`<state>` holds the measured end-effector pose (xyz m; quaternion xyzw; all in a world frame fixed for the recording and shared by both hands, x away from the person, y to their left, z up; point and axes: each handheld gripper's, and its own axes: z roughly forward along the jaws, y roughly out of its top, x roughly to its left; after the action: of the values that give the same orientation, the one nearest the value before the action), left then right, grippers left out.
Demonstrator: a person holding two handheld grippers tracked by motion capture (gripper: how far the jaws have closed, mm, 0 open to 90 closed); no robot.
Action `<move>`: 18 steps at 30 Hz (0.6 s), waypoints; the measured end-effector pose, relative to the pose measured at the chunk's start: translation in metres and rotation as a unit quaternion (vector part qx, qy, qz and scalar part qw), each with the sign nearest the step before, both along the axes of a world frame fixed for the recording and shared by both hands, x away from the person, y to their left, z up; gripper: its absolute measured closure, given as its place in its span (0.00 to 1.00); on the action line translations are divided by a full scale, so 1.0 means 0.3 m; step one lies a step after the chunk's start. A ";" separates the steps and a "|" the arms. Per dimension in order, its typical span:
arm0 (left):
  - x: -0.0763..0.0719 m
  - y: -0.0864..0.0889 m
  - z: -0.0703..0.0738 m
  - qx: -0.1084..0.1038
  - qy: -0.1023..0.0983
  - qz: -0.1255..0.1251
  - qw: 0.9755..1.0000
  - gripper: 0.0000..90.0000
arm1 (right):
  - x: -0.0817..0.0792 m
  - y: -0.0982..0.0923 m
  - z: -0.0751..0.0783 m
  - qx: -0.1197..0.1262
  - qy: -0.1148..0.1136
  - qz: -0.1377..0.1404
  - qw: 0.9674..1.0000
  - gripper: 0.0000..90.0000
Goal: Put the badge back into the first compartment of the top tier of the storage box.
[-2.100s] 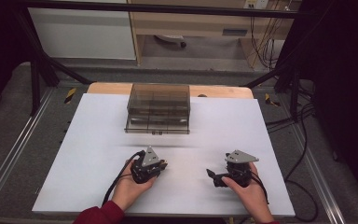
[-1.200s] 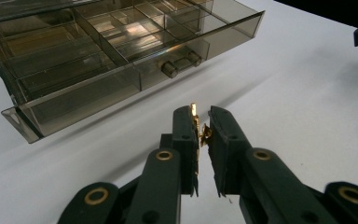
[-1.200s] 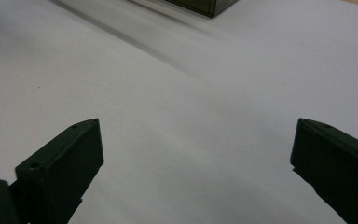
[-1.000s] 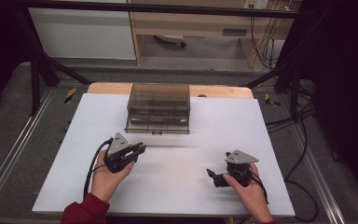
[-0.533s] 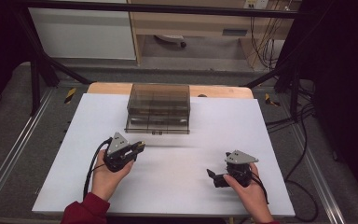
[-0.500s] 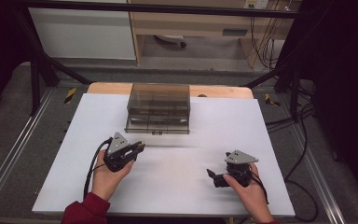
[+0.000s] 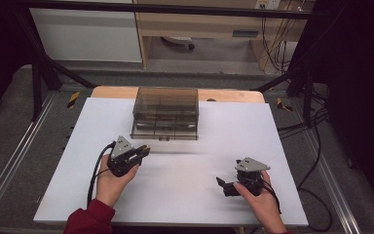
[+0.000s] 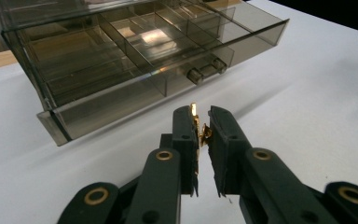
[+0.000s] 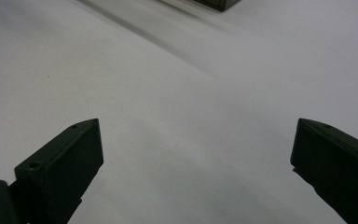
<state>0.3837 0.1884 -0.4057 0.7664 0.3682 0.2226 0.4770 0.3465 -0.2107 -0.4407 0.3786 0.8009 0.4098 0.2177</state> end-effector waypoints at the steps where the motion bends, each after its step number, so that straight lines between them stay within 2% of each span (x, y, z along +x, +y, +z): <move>1: 0.003 0.002 0.008 0.000 -0.002 -0.001 1.000 0.89 | 0.002 -0.002 0.000 0.002 -0.001 0.000 1.000 0.03; 10: 0.029 0.038 0.083 -0.019 -0.025 0.016 0.999 0.89 | 0.005 -0.012 -0.001 0.008 0.006 -0.009 1.000 0.03; 18: 0.047 0.072 0.133 -0.025 -0.032 0.022 0.999 0.89 | 0.010 0.005 -0.010 0.000 0.014 -0.002 1.000 0.03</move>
<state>0.3978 0.2099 -0.3658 0.7383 0.3751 0.2484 0.5026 0.3494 -0.2093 -0.4437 0.3862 0.8028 0.4043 0.2072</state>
